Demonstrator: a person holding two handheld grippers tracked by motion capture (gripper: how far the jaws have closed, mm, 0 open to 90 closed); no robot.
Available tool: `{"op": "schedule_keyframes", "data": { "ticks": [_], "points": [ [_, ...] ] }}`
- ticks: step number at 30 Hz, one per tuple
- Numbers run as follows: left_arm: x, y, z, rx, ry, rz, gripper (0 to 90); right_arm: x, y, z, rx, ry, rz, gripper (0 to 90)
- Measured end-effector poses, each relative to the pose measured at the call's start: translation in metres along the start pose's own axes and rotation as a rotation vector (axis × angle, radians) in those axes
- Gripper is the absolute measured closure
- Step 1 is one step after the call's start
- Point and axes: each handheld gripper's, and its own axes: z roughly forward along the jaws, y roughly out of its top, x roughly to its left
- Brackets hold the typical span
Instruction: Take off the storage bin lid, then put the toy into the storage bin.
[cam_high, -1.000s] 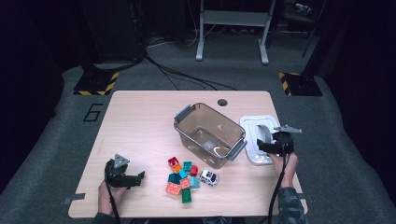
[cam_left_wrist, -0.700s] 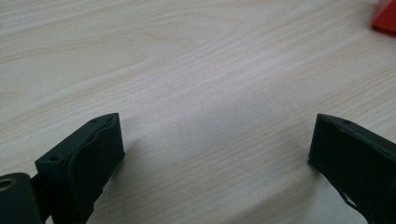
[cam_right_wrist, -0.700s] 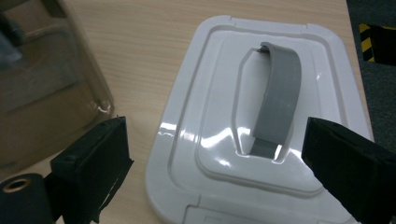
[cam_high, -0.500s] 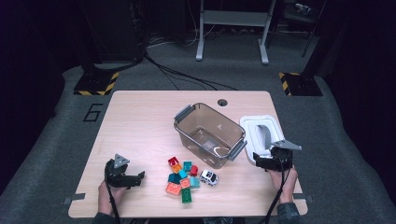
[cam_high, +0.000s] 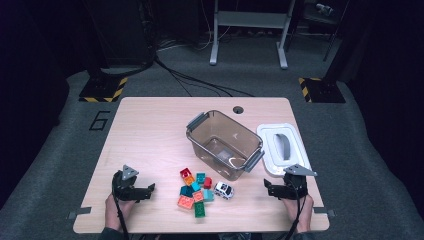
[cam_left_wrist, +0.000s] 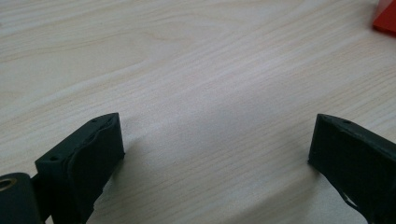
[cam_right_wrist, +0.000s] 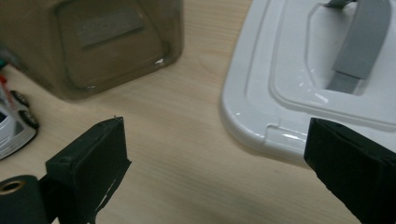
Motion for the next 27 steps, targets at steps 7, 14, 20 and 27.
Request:
{"op": "schedule_keyframes", "data": {
  "ticks": [7,14,20,27],
  "points": [
    [0.000,0.000,0.000,0.000,0.000,0.000,3.2,0.024,-0.008,0.001,0.013,0.056,-0.041,5.7],
    [0.000,0.000,0.000,-0.006,0.001,-0.002,3.2,0.046,-0.013,0.005,0.036,0.105,-0.098,5.9],
    [0.000,0.000,0.000,-0.007,0.002,0.000,3.3,0.064,-0.014,0.008,0.052,0.147,-0.134,6.0],
    [0.000,0.000,0.000,-0.008,0.003,0.000,3.3,0.082,-0.012,0.013,0.062,0.196,-0.184,6.0]
  ]
}}
